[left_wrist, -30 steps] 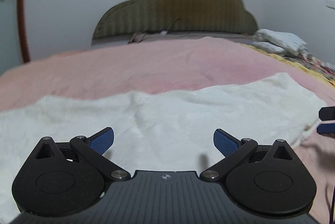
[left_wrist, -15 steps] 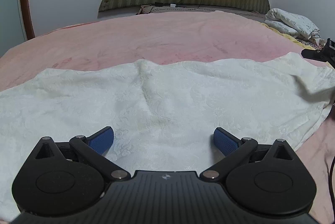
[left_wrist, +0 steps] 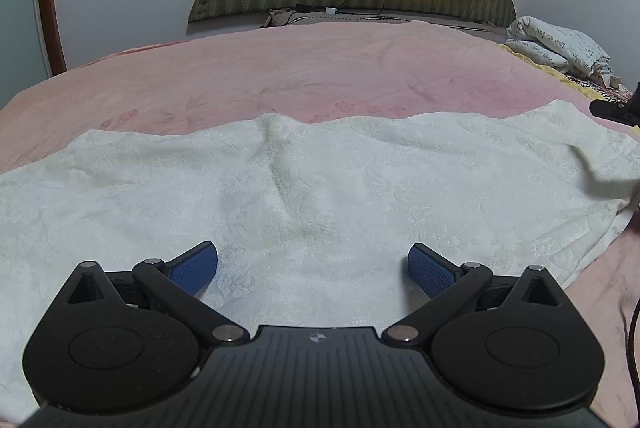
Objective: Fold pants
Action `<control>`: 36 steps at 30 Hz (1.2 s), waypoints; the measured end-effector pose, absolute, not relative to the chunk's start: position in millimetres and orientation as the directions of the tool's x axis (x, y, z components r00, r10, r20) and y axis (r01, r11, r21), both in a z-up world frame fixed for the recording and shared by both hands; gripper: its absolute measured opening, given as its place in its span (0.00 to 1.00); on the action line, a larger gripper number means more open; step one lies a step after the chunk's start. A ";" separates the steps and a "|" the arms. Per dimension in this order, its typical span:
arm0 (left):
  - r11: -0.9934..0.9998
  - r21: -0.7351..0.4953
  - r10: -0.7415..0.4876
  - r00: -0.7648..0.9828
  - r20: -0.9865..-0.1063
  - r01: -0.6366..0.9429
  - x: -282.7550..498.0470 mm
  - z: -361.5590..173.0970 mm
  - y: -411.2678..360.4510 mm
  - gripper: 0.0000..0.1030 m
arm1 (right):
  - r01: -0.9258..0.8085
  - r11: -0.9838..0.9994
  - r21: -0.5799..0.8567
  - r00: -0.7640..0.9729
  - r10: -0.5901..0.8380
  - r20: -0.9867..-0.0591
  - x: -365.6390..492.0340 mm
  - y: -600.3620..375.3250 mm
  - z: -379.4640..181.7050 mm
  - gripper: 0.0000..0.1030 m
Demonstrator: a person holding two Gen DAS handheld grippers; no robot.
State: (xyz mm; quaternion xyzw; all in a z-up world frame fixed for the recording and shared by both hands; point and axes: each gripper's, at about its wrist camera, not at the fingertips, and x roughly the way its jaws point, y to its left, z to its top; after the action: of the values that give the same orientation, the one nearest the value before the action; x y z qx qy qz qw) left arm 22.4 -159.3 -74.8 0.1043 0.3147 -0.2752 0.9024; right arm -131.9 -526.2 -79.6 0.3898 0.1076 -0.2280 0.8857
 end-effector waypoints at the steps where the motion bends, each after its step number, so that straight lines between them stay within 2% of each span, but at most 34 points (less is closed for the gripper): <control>1: 0.827 0.015 -0.431 0.650 -0.625 0.562 22.4 -74.9 -159.0 1.00 | 0.496 0.590 0.637 0.868 -0.320 -0.380 -134.0 -526.8 -78.9 0.94; 2: 0.827 0.014 -0.431 0.650 -0.625 0.562 22.5 -74.8 -159.4 1.00 | 0.513 0.590 0.624 0.858 -0.322 -0.401 -134.4 -526.7 -78.5 0.84; 3: 0.827 0.015 -0.431 0.650 -0.625 0.562 22.4 -74.8 -159.3 1.00 | 0.533 0.588 0.608 0.845 -0.330 -0.422 -135.2 -526.6 -78.5 0.67; 4: 0.827 0.014 -0.431 0.650 -0.625 0.562 22.5 -74.9 -159.3 1.00 | 0.550 0.577 0.604 0.834 -0.335 -0.439 -137.3 -528.9 -80.5 0.56; 5: 0.827 0.014 -0.431 0.650 -0.625 0.562 22.5 -74.8 -159.3 1.00 | 0.558 0.558 0.615 0.829 -0.334 -0.449 -139.3 -532.0 -82.9 0.33; 6: 0.827 0.014 -0.432 0.650 -0.625 0.562 22.4 -74.8 -159.2 1.00 | 0.557 0.531 0.639 0.830 -0.329 -0.451 -142.3 -535.8 -86.7 0.23; 7: 0.827 0.013 -0.432 0.650 -0.625 0.562 22.5 -74.7 -159.2 1.00 | 0.540 0.515 0.666 0.841 -0.315 -0.439 -145.4 -538.4 -89.9 0.22; 9: 0.825 0.005 -0.439 0.647 -0.623 0.565 23.6 -73.8 -157.8 1.00 | 0.519 0.523 0.676 0.854 -0.298 -0.426 -145.5 -539.0 -90.2 0.12; 13: 0.836 -0.056 -0.464 0.649 -0.602 0.546 26.9 -62.6 -144.2 0.95 | 0.518 0.646 0.560 0.852 -0.333 -0.405 -136.9 -517.8 -68.6 0.09; 15: 0.833 -0.154 -0.508 0.626 -0.591 0.531 34.1 -50.4 -131.7 0.95 | 0.501 0.727 0.469 0.858 -0.345 -0.382 -129.5 -500.6 -50.2 0.09; 18: 0.740 -0.458 -0.671 0.489 -0.557 0.493 55.0 -34.5 -108.3 0.96 | 0.454 0.846 0.281 0.869 -0.350 -0.349 -113.6 -461.8 -21.9 0.09; 19: 0.662 -0.593 -0.749 0.424 -0.508 0.458 62.8 -32.6 -100.6 0.97 | 0.430 0.875 0.223 0.875 -0.344 -0.340 -108.4 -447.2 -15.1 0.09; 21: 0.509 -0.776 -0.856 0.313 -0.412 0.372 76.1 -34.6 -91.7 1.00 | 0.371 0.919 0.131 0.892 -0.314 -0.325 -97.9 -417.4 -4.5 0.09; 23: 0.380 -0.880 -0.918 0.233 -0.321 0.284 85.1 -39.5 -90.8 1.00 | 0.300 0.951 0.078 0.910 -0.261 -0.322 -86.6 -386.5 -0.1 0.09; 26: 0.271 -0.941 -0.957 0.159 -0.241 0.202 89.8 -47.3 -99.1 1.00 | 0.204 0.975 0.085 0.926 -0.165 -0.340 -76.0 -352.5 -3.9 0.09; 29: 0.222 -0.967 -0.972 0.107 -0.209 0.123 93.5 -58.1 -111.2 1.00 | 0.125 0.985 0.116 0.929 -0.075 -0.362 -68.6 -324.8 -12.0 0.09; 32: 0.255 -0.966 -0.960 0.136 -0.246 0.052 102.8 -68.6 -112.7 1.00 | 0.073 0.991 0.108 0.923 -0.026 -0.384 -65.3 -302.7 -18.7 0.09; 36: 0.295 -0.955 -0.935 0.201 -0.291 -0.010 117.3 -83.9 -97.5 0.96 | 0.047 0.999 0.025 0.919 -0.033 -0.393 -64.4 -278.9 -19.7 0.09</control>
State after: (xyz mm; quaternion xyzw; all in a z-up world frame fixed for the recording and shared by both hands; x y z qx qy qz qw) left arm 117.3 -97.5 -84.0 -0.4624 0.5108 -0.3723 0.6218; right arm -64.4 -278.9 -19.7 0.0168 0.2002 -0.0203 0.9794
